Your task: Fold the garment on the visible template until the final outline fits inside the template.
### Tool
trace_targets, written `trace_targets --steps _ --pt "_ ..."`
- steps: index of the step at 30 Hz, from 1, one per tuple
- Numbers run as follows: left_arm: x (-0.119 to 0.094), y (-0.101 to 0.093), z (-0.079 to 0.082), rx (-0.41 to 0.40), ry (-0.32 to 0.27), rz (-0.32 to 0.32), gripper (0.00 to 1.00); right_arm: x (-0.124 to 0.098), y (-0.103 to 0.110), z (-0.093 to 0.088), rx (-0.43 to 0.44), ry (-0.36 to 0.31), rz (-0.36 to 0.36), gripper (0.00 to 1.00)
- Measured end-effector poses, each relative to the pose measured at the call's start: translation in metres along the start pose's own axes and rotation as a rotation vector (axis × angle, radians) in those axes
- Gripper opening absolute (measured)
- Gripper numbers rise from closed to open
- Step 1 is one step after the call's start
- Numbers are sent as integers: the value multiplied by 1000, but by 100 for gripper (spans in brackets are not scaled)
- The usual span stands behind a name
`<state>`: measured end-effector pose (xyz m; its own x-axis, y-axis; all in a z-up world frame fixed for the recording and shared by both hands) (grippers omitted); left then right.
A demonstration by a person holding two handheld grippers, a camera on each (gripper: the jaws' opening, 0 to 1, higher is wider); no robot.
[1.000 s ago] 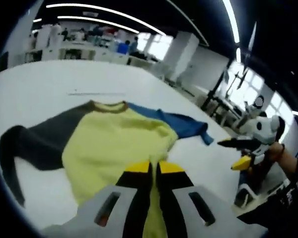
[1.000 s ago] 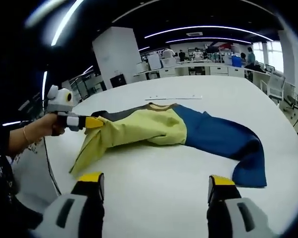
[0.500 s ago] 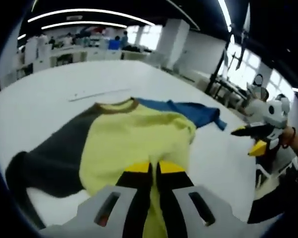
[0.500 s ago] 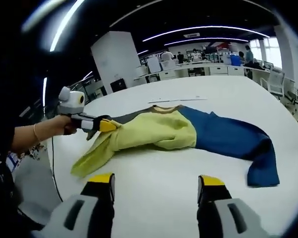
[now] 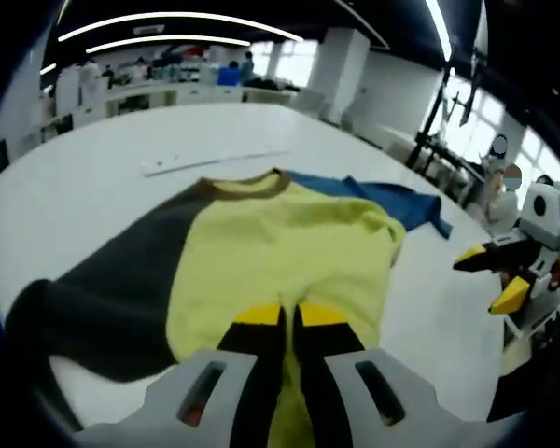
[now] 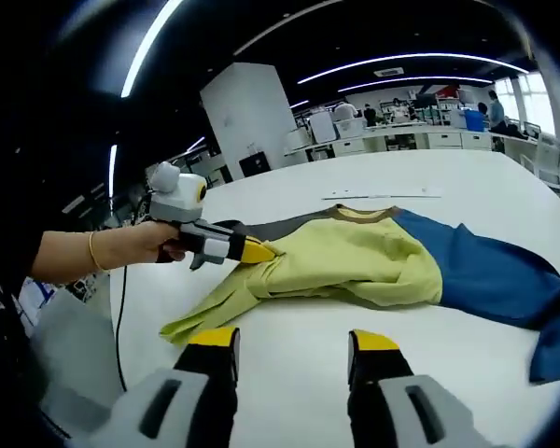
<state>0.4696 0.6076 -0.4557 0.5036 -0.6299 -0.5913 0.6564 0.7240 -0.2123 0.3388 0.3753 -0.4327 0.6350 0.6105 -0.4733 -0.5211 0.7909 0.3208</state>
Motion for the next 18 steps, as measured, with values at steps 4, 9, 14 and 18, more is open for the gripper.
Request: trace_targets --steps 4,9,14,18 --pt "3 5 -3 -11 3 9 2 13 4 3 -20 3 24 38" --pt "6 8 -7 -27 12 28 2 32 8 6 -61 -8 47 31" --pt "9 10 -10 -61 -2 34 2 54 14 8 -86 -14 79 25" --pt "9 11 -12 -83 -15 26 2 70 16 10 -98 -17 93 24"
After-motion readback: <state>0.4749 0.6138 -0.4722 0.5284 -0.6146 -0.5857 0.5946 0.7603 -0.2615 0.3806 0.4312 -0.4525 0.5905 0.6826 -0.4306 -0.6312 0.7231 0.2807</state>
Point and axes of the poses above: the point that each gripper's makers call its tool centre point, and the gripper's own axes: x roughly forward along the fingers, y roughly to its left, z roughly out of its top, the point moved 10 cm from there along -x, roughly backward along the fingers, and after that the axes turned 1 degree about x, right-handed, at the moved point
